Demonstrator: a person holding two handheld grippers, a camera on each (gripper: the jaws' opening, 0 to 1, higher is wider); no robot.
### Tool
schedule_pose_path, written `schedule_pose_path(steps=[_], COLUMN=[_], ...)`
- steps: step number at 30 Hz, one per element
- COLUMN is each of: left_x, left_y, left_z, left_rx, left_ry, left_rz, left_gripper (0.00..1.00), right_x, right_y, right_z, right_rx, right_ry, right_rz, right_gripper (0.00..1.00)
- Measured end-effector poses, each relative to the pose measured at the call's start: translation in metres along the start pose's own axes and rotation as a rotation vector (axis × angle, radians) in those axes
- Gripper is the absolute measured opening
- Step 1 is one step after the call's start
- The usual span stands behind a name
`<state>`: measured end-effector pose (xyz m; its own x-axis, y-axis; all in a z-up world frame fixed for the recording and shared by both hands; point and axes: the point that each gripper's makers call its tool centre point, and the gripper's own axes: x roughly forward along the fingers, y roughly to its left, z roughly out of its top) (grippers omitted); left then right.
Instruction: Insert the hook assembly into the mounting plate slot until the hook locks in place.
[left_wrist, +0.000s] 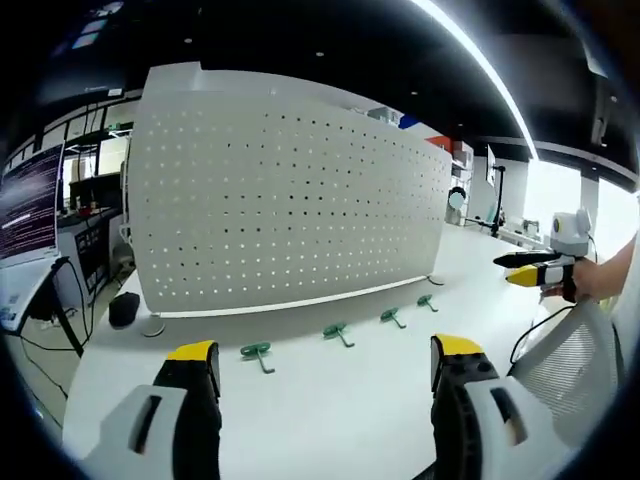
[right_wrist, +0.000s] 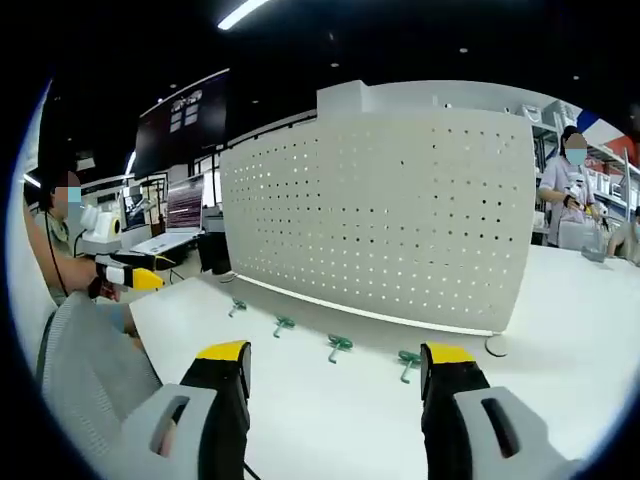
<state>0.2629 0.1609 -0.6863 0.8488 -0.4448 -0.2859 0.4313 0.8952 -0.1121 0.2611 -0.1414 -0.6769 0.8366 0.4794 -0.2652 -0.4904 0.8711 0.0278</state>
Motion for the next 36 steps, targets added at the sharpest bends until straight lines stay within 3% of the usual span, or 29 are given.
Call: schedule_pose_path(steps=[25, 36], left_x=[0.001, 0.011], left_y=[-0.005, -0.005], left_z=[0.0, 0.007], left_rx=[0.015, 0.073], left_ry=[0.005, 0.031], left_rz=[-0.011, -0.079], left_gripper=[0.89, 0.88], right_x=[0.0, -0.002], right_y=[0.002, 0.002], right_z=[0.003, 0.009], right_rx=[-0.015, -0.041], right_ry=[-0.006, -0.023], right_rz=[0.012, 0.004], right_gripper=[0.67, 0.67])
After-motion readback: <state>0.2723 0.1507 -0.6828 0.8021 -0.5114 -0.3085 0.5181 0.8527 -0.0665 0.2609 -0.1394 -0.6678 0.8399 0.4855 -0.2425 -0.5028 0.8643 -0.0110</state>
